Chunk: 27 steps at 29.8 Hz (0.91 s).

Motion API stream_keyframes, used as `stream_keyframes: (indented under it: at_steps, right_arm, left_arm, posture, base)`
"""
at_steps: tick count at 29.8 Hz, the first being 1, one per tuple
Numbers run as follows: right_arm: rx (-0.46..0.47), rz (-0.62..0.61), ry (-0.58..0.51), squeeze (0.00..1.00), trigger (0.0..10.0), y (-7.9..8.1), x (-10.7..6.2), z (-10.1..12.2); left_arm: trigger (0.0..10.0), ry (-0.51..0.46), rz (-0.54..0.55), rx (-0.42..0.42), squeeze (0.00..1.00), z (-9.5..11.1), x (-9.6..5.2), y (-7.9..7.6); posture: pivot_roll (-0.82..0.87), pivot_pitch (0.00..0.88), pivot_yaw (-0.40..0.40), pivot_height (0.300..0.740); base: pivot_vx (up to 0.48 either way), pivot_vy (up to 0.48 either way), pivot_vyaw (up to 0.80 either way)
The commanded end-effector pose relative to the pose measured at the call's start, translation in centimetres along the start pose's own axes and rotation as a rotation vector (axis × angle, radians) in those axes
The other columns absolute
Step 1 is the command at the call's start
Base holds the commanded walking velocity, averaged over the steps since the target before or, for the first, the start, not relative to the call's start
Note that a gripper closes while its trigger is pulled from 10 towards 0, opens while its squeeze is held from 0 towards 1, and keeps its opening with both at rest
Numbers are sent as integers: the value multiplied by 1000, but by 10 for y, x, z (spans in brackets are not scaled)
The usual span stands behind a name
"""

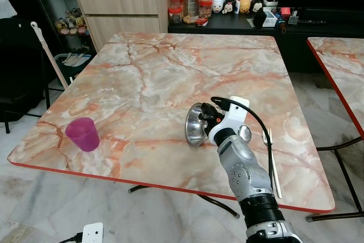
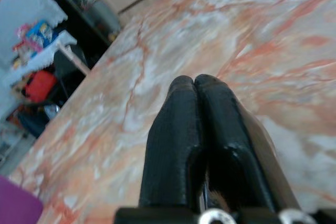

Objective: Setting the table

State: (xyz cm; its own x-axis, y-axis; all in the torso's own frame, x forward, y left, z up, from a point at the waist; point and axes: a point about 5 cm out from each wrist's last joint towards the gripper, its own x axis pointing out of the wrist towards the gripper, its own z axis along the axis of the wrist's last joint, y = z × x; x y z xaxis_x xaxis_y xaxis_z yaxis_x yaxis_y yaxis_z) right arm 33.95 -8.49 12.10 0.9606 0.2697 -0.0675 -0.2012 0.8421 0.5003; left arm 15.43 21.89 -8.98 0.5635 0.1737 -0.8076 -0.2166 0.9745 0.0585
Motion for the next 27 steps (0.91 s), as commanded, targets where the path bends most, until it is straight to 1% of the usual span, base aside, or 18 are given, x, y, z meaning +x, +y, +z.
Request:
stream_keyframes:
  at_steps: [1,2,5,6,7,8,9,10,12,14,15,16,18,21,27]
  right_arm:
    - [57,23,-68,0,0,7,3,10]
    - [73,27,-96,0,0,8,3,15]
    - [76,27,-102,0,0,8,3,16]
    - [151,57,-157,0,3961,11,4,27]
    - [211,91,-204,0,10000,14,4,36]
    - [286,133,-267,0,10000,17,3,47]
    - [286,133,-267,0,10000,17,3,47]
    - [347,146,-301,0,10000,17,3,53]
    - [388,150,-312,0,10000,17,4,55]
    - [386,157,-306,0,10000,18,4,55]
    - [365,165,-304,0,10000,20,5,56]
    - [364,171,-304,0,10000,22,6,56]
    - [366,173,-303,0,10000,22,6,56]
    - [380,182,-295,0,10000,24,6,53]
    - [380,182,-295,0,10000,24,6,53]
  left_arm:
    - [10000,20,12,16,0,-4,-1,1]
    - [10000,21,12,15,0,-4,-1,0]
    - [10000,21,11,15,0,-4,-1,0]
    - [10000,21,10,18,0,-4,-1,-1]
    - [10000,20,10,20,0,-4,0,-1]
    - [10000,19,8,23,0,-4,0,-3]
    - [10000,19,8,23,0,-4,0,-3]
    - [10000,17,9,23,0,-3,0,-5]
    - [10000,17,13,44,0,-2,0,-6]
    - [10000,14,17,60,0,-1,0,-6]
    - [10000,12,30,86,0,-1,1,-6]
    - [10000,13,36,92,0,-1,1,-6]
    - [10000,13,37,94,0,-1,1,-6]
    - [10000,19,56,82,0,-1,0,-4]
    - [10000,19,56,82,0,-1,0,-4]
  posture:
    - [75,0,50,740]
    - [74,0,48,740]
    - [74,0,48,740]
    - [76,4,44,740]
    - [76,4,44,740]
    - [75,8,41,740]
    - [75,8,41,740]
    - [75,12,39,740]
    - [75,13,38,740]
    - [74,14,39,740]
    - [70,17,41,740]
    - [70,22,40,740]
    - [70,22,40,740]
    - [72,25,38,740]
    - [72,25,38,740]
  base:
    - [0,0,0]
    - [0,0,0]
    - [0,0,0]
    - [0,0,0]
    - [0,0,0]
    - [0,0,0]
    - [0,0,0]
    - [0,0,0]
    - [0,0,0]
    - [0,0,0]
    - [0,0,0]
    - [0,0,0]
    - [0,0,0]
    - [0,-293,0]
    - [0,-296,0]
